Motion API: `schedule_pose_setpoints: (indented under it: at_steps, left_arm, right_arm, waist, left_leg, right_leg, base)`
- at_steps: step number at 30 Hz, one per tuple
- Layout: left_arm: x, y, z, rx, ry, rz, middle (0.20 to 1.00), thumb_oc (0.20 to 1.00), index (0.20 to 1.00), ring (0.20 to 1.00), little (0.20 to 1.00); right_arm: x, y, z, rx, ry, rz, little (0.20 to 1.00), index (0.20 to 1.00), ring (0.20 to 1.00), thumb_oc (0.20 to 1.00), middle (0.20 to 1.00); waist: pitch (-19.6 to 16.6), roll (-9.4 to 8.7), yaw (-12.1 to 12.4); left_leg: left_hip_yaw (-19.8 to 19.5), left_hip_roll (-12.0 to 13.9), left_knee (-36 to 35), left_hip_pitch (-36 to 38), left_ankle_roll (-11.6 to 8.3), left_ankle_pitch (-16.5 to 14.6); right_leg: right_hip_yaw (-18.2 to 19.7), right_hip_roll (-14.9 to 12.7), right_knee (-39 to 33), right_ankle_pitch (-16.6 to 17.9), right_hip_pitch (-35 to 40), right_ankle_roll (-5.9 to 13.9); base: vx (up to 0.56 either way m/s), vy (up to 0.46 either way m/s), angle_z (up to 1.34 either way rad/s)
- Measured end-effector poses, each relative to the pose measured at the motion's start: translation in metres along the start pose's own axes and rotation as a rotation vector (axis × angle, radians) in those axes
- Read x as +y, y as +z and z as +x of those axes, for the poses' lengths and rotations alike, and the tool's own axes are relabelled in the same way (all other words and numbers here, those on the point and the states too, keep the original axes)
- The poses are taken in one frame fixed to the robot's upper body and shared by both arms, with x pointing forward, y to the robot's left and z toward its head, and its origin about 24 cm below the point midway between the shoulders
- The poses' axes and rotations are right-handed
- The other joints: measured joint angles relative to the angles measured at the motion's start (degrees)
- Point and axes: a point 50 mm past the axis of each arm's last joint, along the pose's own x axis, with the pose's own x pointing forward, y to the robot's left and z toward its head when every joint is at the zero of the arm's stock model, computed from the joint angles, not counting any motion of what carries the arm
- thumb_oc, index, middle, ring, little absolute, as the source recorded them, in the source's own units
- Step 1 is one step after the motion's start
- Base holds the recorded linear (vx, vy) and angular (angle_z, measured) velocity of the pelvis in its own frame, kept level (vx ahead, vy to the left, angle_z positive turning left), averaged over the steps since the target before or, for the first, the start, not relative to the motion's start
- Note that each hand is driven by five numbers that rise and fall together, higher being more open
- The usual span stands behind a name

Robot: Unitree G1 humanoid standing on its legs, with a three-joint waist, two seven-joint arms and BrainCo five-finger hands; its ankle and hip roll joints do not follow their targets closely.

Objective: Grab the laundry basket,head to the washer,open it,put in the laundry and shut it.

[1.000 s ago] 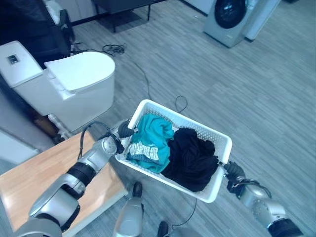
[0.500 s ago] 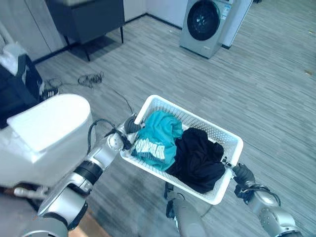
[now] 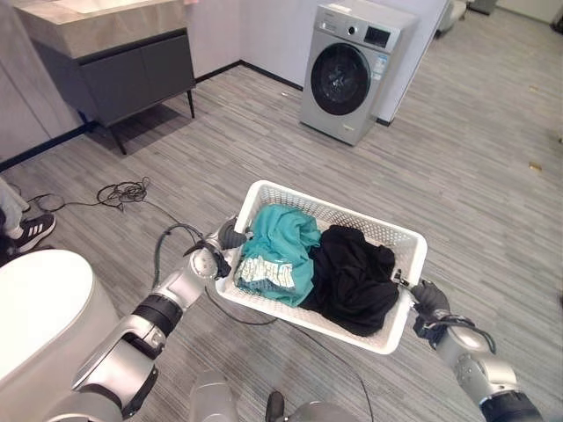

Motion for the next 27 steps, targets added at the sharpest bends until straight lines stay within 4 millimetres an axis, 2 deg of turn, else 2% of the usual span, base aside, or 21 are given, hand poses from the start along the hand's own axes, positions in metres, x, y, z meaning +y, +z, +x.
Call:
schedule_pose_setpoints:
  at_steps: [1,2,5,7,8,9,10,11,12,13,15,16,18,19,20,22,23,24,25,26,27]
  left_arm:
    - [0.001,0.006,0.003,-0.019,-0.006,0.022,0.200,0.200,0.200,0.200,0.200]
    - [0.002,0.011,0.006,-0.025,-0.003,0.023,0.200,0.200,0.200,0.200,0.200]
    - [0.002,0.013,0.011,-0.010,-0.006,0.031,0.200,0.200,0.200,0.200,0.200]
    - [0.006,0.004,0.008,0.011,-0.010,0.071,0.200,0.200,0.200,0.200,0.200]
    - [0.013,-0.004,0.007,0.037,0.002,0.088,0.200,0.200,0.200,0.200,0.200]
    - [0.017,-0.011,0.005,0.062,0.009,0.098,0.200,0.200,0.200,0.200,0.200]
    - [0.021,-0.013,0.004,0.066,0.015,0.113,0.200,0.200,0.200,0.200,0.200]
    - [0.028,-0.014,0.003,0.068,0.038,0.122,0.200,0.200,0.200,0.200,0.200]
    - [0.038,-0.022,0.001,0.096,0.065,0.130,0.200,0.200,0.200,0.200,0.200]
    - [0.039,-0.020,0.001,0.087,0.072,0.127,0.200,0.200,0.200,0.200,0.200]
    - [0.045,-0.010,0.001,0.040,0.098,0.121,0.200,0.200,0.200,0.200,0.200]
    - [0.050,-0.004,0.000,0.009,0.118,0.090,0.200,0.200,0.200,0.200,0.200]
    - [0.054,0.000,0.000,-0.004,0.127,0.082,0.200,0.200,0.200,0.200,0.200]
    - [0.053,-0.001,0.000,0.000,0.122,0.078,0.200,0.200,0.200,0.200,0.200]
    - [0.052,-0.002,0.001,0.005,0.120,0.073,0.200,0.200,0.200,0.200,0.200]
    - [0.055,-0.001,0.001,0.004,0.126,0.077,0.200,0.200,0.200,0.200,0.200]
    - [0.050,-0.003,0.003,0.015,0.116,0.067,0.200,0.200,0.200,0.200,0.200]
    - [0.046,-0.005,0.003,0.027,0.108,0.061,0.200,0.200,0.200,0.200,0.200]
    - [0.042,-0.008,0.004,0.044,0.099,0.055,0.200,0.200,0.200,0.200,0.200]
    - [0.038,-0.010,0.005,0.058,0.089,0.056,0.200,0.200,0.200,0.200,0.200]
    - [0.037,-0.010,0.005,0.054,0.085,0.059,0.200,0.200,0.200,0.200,0.200]
  right_arm:
    - [-0.002,-0.004,0.000,0.015,-0.014,0.002,0.200,0.200,0.200,0.200,0.200]
    - [-0.003,-0.004,0.001,0.018,-0.018,-0.001,0.200,0.200,0.200,0.200,0.200]
    - [0.001,-0.017,0.007,0.069,-0.027,-0.002,0.200,0.200,0.200,0.200,0.200]
    - [0.008,-0.020,0.009,0.084,-0.002,-0.020,0.200,0.200,0.200,0.200,0.200]
    - [0.019,-0.022,0.012,0.088,0.021,-0.006,0.200,0.200,0.200,0.200,0.200]
    - [0.026,-0.025,0.012,0.092,0.033,0.011,0.200,0.200,0.200,0.200,0.200]
    - [0.032,-0.029,0.011,0.094,0.049,0.028,0.200,0.200,0.200,0.200,0.200]
    - [0.041,-0.025,0.014,0.077,0.067,0.039,0.200,0.200,0.200,0.200,0.200]
    - [0.050,-0.021,0.018,0.059,0.076,0.059,0.200,0.200,0.200,0.200,0.200]
    - [0.050,-0.024,0.018,0.069,0.075,0.056,0.200,0.200,0.200,0.200,0.200]
    - [0.050,-0.020,0.020,0.059,0.072,0.057,0.200,0.200,0.200,0.200,0.200]
    - [0.047,-0.013,0.021,0.039,0.076,0.041,0.200,0.200,0.200,0.200,0.200]
    - [0.048,-0.011,0.022,0.033,0.079,0.040,0.200,0.200,0.200,0.200,0.200]
    - [0.048,-0.013,0.021,0.039,0.081,0.038,0.200,0.200,0.200,0.200,0.200]
    - [0.048,-0.013,0.021,0.040,0.080,0.036,0.200,0.200,0.200,0.200,0.200]
    - [0.048,-0.008,0.023,0.027,0.088,0.030,0.200,0.200,0.200,0.200,0.200]
    - [0.045,-0.007,0.023,0.026,0.080,0.032,0.200,0.200,0.200,0.200,0.200]
    - [0.044,-0.009,0.022,0.032,0.076,0.031,0.200,0.200,0.200,0.200,0.200]
    - [0.043,-0.013,0.021,0.043,0.072,0.029,0.200,0.200,0.200,0.200,0.200]
    - [0.042,-0.015,0.020,0.057,0.072,0.025,0.200,0.200,0.200,0.200,0.200]
    - [0.041,-0.017,0.020,0.069,0.070,0.022,0.200,0.200,0.200,0.200,0.200]
  waist:
    - [-0.1,1.16,0.0]
    - [0.3,2.06,0.2]
    - [-0.1,3.66,1.4]
    - [-0.4,4.17,3.4]
    - [-0.3,3.57,3.9]
    - [-0.4,3.33,4.6]
    - [-0.9,2.40,4.9]
    - [-0.4,2.06,4.7]
    - [0.1,1.46,3.9]
    - [0.2,1.63,3.4]
    - [0.5,2.33,4.1]
    - [0.5,4.08,4.4]
    - [0.9,5.18,3.2]
    - [0.9,5.27,2.5]
    - [0.6,5.39,2.3]
    - [0.5,5.36,2.0]
    - [0.6,5.67,0.8]
    - [0.7,5.89,0.6]
    - [0.7,5.93,0.5]
    - [0.4,6.32,-0.2]
    - [0.0,5.77,-0.2]
  left_leg:
    - [1.3,-2.0,-18.0,2.0,-0.76,0.7]
    - [1.2,-2.9,-22.7,2.0,-1.16,1.5]
    - [3.5,-7.6,-25.2,0.9,-0.46,2.9]
    - [5.6,-8.6,-25.0,5.1,4.57,2.5]
    - [2.8,-9.9,-23.5,6.6,5.88,6.3]
    - [1.8,-10.1,-23.1,8.3,6.66,7.2]
    - [2.1,-11.2,-24.8,11.0,6.45,7.1]
    - [2.7,-11.9,-24.9,13.0,6.50,4.5]
    - [3.0,-13.8,-24.1,16.2,7.03,2.3]
    - [3.4,-14.2,-24.3,18.2,8.10,2.4]
    - [4.9,-14.4,-24.9,21.2,9.15,0.9]
    - [3.2,-14.4,-26.2,23.2,8.87,-3.1]
    - [2.5,-14.3,-27.4,25.4,9.26,-1.9]
    - [2.3,-14.2,-27.8,26.6,8.00,-2.7]
    - [1.7,-14.0,-28.4,27.8,6.11,-4.3]
    - [1.5,-14.4,-29.7,29.2,6.26,-5.2]
    - [2.0,-14.6,-29.8,30.9,6.39,-5.4]
    - [2.1,-14.5,-29.8,32.7,6.64,-5.4]
    - [1.1,-14.2,-30.0,35.0,5.23,-6.2]
    - [0.1,-12.9,-30.1,38.9,1.62,-8.8]
    - [-1.2,-12.9,-29.5,40.7,0.84,-9.4]
  right_leg:
    - [-0.3,0.1,-2.6,-0.9,2.9,1.32]
    - [-0.1,0.4,-2.8,-1.3,4.3,1.54]
    - [0.2,0.7,-4.3,-5.5,9.5,3.27]
    - [3.3,0.6,-3.0,-8.6,12.6,4.36]
    - [4.1,0.3,2.1,-11.0,12.7,5.11]
    - [4.4,-0.8,11.8,-13.5,9.4,6.99]
    - [4.5,-2.4,23.2,-13.6,4.8,8.43]
    - [4.5,-5.0,40.8,-10.1,-2.0,13.58]
    - [4.8,-9.4,61.2,-4.5,-10.4,16.45]
    - [4.9,-10.4,62.2,-5.3,-12.6,15.05]
    - [3.9,-12.1,61.1,-6.9,-17.4,13.63]
    - [2.4,-12.6,56.0,-9.0,-22.1,11.58]
    - [3.5,-11.4,41.8,-9.0,-24.5,10.64]
    - [4.4,-10.6,34.5,-8.7,-25.0,10.42]
    - [5.5,-9.4,23.5,-6.7,-24.9,10.24]
    - [6.5,-9.0,5.5,-1.3,-25.6,10.62]
    - [6.6,-9.4,-3.9,3.2,-26.4,10.74]
    - [6.6,-9.4,-4.5,4.7,-26.8,9.85]
    - [7.1,-8.8,-3.4,6.0,-26.6,9.33]
    - [7.7,-7.0,-0.2,6.5,-25.5,9.03]
    - [7.7,-6.3,2.2,6.8,-24.9,7.48]
  base:
    - [0.55,0.018,-0.14]
    - [0.50,0.006,-0.18]
    - [0.51,0.027,-0.23]
    - [0.63,0.045,-0.58]
    - [0.50,0.081,-0.73]
    - [0.44,0.102,-0.54]
    - [0.56,0.127,-0.37]
    - [0.44,0.095,-0.14]
    - [0.30,0.058,0.06]
    - [0.41,0.055,0.15]
    - [0.48,-0.017,0.09]
    - [0.43,-0.103,0.09]
    - [0.42,-0.172,0.38]
    - [0.46,-0.207,0.45]
    - [0.45,-0.193,0.34]
    - [0.49,-0.195,0.42]
    - [0.51,-0.213,0.59]
    - [0.60,-0.272,0.57]
    - [0.56,-0.281,0.52]
    - [0.58,-0.317,0.55]
    - [0.52,-0.315,0.63]
